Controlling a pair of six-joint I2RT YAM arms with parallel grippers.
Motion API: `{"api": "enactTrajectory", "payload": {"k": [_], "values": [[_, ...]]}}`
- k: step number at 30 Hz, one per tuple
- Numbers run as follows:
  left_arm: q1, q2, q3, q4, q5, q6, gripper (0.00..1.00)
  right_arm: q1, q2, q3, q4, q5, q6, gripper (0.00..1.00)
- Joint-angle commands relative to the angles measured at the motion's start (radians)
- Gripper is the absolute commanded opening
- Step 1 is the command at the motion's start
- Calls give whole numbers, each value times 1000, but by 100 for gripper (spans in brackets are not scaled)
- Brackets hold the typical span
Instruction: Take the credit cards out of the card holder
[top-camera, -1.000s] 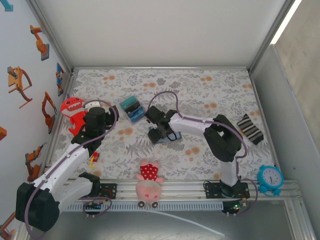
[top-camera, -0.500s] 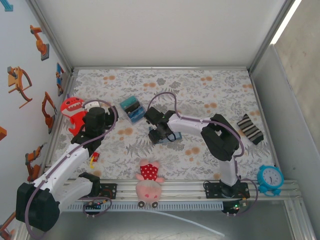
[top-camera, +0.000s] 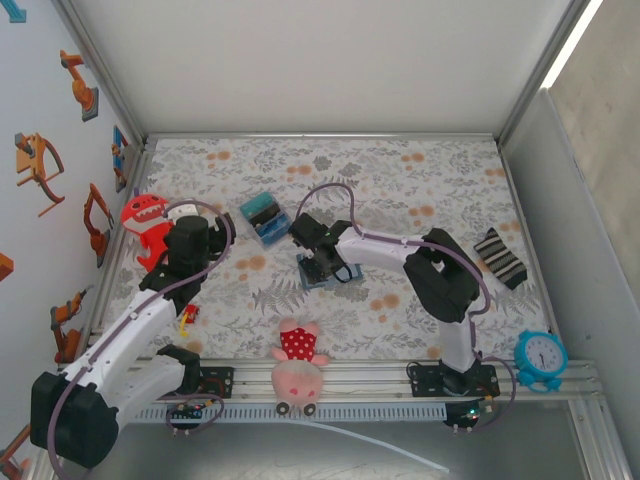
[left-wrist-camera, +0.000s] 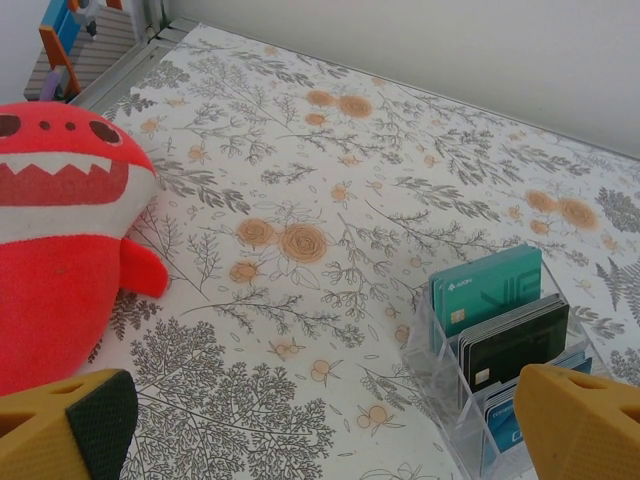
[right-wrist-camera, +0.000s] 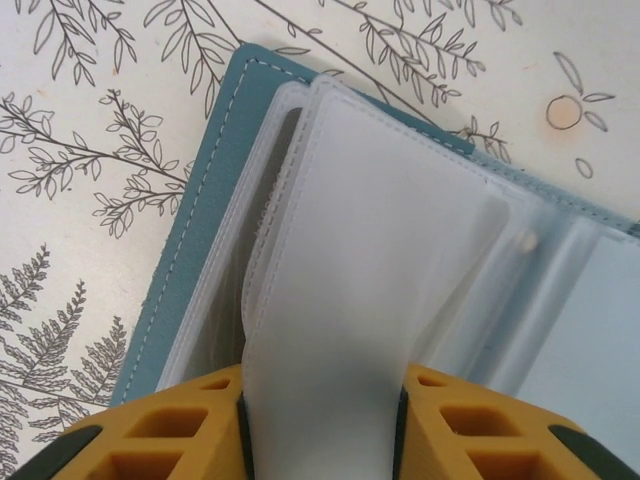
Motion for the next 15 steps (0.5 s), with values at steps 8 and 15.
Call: {"api": "enactTrajectory", "payload": {"k": [8,15], "values": [[4,-45,31,-4,51,15,97,-14,-88,-26,-15,117,36,39],[-6,-46,40,10,85,46,97,-46,-131,-68,-16,155,54,40]]}}
